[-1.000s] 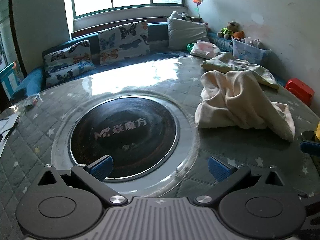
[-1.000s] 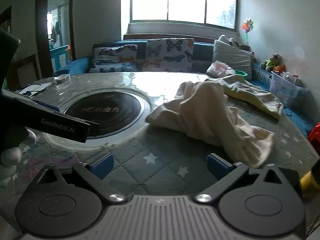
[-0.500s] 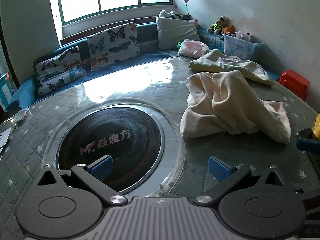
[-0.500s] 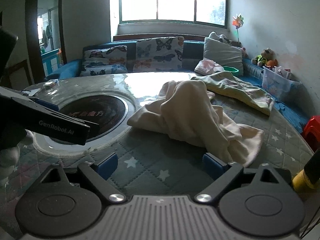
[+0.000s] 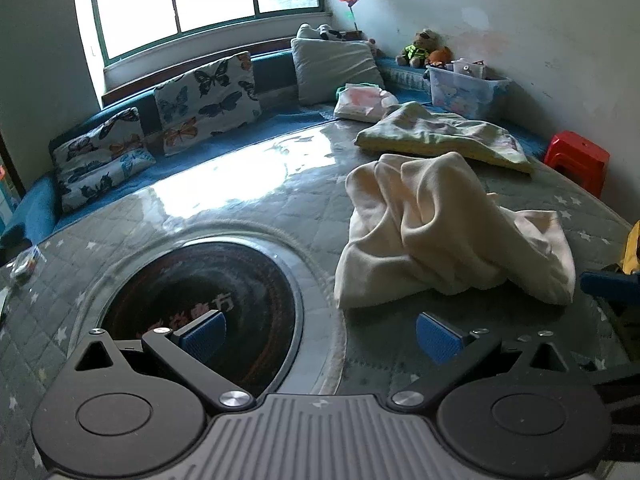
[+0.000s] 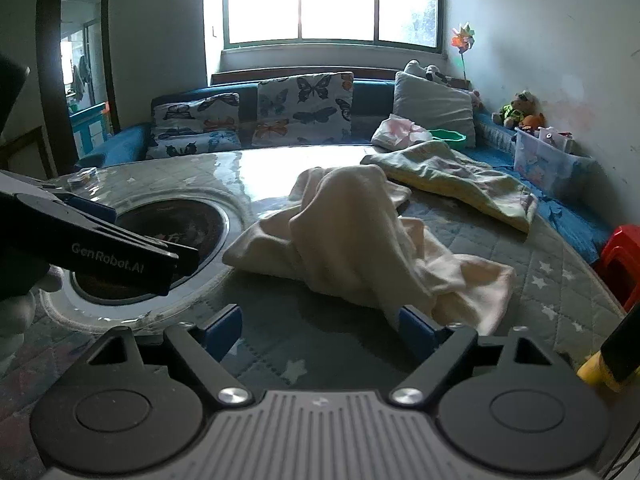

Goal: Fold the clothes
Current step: 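Move both grippers toward the crumpled cream shirt on the table, then grasp the cream shirt edge with the right gripper and lift it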

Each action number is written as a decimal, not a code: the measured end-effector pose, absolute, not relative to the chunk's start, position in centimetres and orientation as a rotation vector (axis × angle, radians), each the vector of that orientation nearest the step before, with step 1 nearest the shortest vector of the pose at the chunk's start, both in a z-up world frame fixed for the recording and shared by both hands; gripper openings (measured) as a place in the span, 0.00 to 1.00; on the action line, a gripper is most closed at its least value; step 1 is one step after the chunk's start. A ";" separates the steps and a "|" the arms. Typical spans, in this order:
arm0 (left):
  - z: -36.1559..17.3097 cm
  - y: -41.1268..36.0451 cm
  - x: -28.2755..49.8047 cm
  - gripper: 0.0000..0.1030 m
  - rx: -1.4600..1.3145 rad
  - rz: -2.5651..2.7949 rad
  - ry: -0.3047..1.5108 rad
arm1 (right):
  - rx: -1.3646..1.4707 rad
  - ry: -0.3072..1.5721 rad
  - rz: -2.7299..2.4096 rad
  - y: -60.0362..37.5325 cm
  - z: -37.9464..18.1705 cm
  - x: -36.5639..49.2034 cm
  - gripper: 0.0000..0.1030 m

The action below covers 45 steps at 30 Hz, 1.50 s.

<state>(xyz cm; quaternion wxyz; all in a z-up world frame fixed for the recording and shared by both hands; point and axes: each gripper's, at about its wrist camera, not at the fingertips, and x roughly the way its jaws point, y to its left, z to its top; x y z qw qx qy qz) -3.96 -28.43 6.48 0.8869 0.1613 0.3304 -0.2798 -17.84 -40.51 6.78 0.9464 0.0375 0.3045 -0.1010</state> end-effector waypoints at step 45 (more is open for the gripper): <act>10.6 -29.0 1.6 0.92 0.241 -0.618 0.694 | -0.109 0.673 0.170 -35.2 5.2 -15.4 0.12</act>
